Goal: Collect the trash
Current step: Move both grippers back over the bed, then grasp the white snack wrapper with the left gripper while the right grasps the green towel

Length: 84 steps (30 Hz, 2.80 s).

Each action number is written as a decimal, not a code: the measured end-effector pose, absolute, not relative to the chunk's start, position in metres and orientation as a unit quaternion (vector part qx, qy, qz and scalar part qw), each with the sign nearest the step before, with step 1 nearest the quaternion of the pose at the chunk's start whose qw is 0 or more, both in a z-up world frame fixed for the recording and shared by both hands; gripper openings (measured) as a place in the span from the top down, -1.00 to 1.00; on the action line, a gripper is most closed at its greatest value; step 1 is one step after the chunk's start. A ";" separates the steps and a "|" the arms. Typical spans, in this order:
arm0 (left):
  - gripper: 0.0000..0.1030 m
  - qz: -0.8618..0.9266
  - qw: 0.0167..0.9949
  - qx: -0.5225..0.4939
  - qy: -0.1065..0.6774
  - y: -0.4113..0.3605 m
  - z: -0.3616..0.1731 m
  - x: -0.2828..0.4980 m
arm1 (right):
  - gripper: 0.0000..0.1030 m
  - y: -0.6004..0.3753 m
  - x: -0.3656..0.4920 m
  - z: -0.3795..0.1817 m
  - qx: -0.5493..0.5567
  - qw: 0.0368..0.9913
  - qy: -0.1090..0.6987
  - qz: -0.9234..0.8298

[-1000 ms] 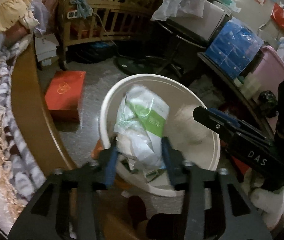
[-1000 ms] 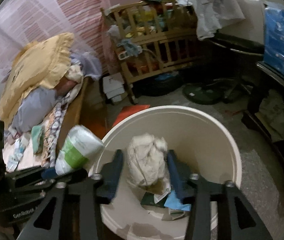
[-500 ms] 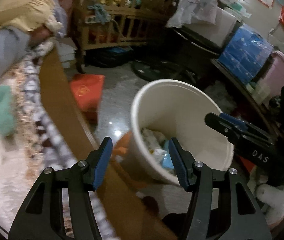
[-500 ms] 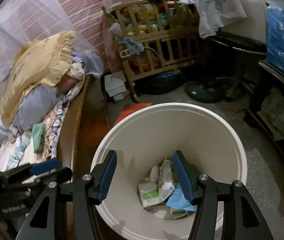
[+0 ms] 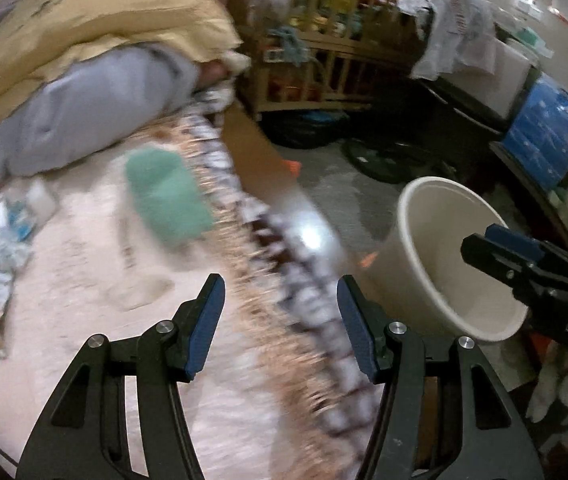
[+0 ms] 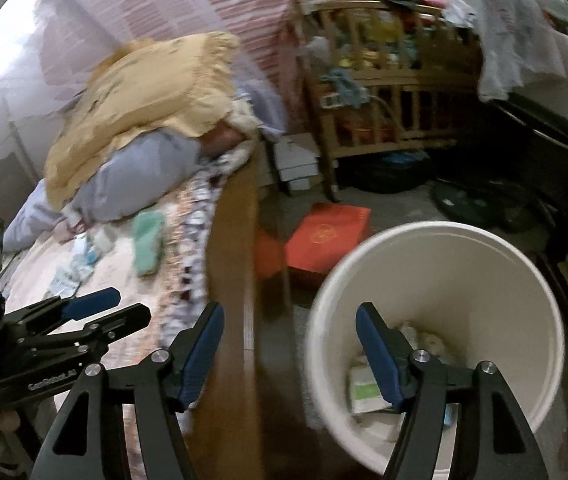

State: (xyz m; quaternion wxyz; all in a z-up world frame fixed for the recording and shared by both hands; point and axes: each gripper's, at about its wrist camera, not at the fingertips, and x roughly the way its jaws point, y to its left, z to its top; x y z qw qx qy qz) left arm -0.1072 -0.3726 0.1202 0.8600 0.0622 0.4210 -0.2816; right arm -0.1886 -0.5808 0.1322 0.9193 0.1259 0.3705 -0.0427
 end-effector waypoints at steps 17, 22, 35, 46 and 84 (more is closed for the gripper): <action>-0.11 -0.146 0.887 0.002 0.438 -0.173 0.112 -0.065 | -0.39 -0.447 -0.108 0.117 0.072 0.907 0.408 0.076; -0.11 -0.111 0.889 -0.031 0.442 -0.114 0.111 -0.046 | -0.46 -0.421 -0.067 0.107 0.036 0.904 0.419 0.081; -0.19 -0.079 0.863 -0.070 0.494 -0.058 0.058 0.025 | -0.51 -0.410 0.023 0.074 -0.036 0.894 0.441 0.066; 0.67 -0.118 0.849 -0.113 0.503 -0.066 0.054 0.021 | 0.30 -0.402 0.023 0.072 -0.033 0.899 0.427 0.093; 0.82 -0.145 0.863 -0.082 0.477 -0.118 0.086 -0.051 | 0.27 -0.380 -0.089 0.085 0.025 0.886 0.435 0.161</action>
